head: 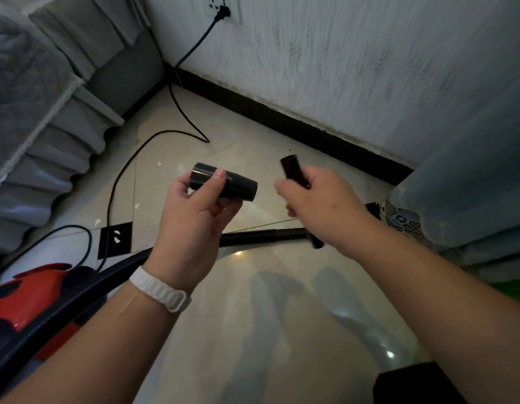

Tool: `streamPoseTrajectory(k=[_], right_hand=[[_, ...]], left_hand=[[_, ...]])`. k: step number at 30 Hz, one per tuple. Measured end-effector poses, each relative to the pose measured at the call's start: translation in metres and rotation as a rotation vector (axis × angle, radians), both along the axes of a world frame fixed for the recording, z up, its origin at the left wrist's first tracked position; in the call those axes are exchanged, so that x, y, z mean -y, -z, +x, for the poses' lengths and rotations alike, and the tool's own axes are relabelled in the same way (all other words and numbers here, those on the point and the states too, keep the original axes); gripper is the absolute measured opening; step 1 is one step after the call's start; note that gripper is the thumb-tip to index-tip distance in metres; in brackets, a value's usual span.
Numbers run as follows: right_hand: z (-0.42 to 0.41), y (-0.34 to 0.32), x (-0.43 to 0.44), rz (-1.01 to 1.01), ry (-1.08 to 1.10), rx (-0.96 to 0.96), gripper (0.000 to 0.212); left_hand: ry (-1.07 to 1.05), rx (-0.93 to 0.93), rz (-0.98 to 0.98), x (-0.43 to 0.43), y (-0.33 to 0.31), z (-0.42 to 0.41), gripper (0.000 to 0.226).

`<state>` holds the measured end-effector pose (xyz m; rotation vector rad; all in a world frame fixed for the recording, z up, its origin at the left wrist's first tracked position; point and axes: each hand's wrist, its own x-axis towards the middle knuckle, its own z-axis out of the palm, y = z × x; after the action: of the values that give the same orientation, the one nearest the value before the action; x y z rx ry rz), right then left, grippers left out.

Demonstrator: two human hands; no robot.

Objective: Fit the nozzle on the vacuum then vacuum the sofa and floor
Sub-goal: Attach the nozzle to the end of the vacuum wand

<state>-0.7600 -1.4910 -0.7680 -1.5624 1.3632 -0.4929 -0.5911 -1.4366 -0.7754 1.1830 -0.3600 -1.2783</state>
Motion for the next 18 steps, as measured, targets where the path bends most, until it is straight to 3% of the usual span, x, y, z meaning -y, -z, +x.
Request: streamPoseTrajectory(k=[3,7,13,18], right_hand=[[0.0,-0.001,0.004,0.075,0.181,0.138,0.039],[-0.002,0.002,0.008,0.142,0.386,0.329,0.033],[-0.006,0.003,0.01,0.157,0.497,0.549,0.019],[-0.008,0.0,0.01,0.174,0.534,0.641,0.018]], left_hand=[[-0.038,-0.064,0.021,0.0,0.0,0.0,0.034],[-0.054,-0.089,0.042,0.0,0.0,-0.002,0.04],[-0.102,-0.108,0.074,0.0,0.0,-0.001,0.054],[-0.162,-0.128,0.061,0.0,-0.001,0.002,0.044]])
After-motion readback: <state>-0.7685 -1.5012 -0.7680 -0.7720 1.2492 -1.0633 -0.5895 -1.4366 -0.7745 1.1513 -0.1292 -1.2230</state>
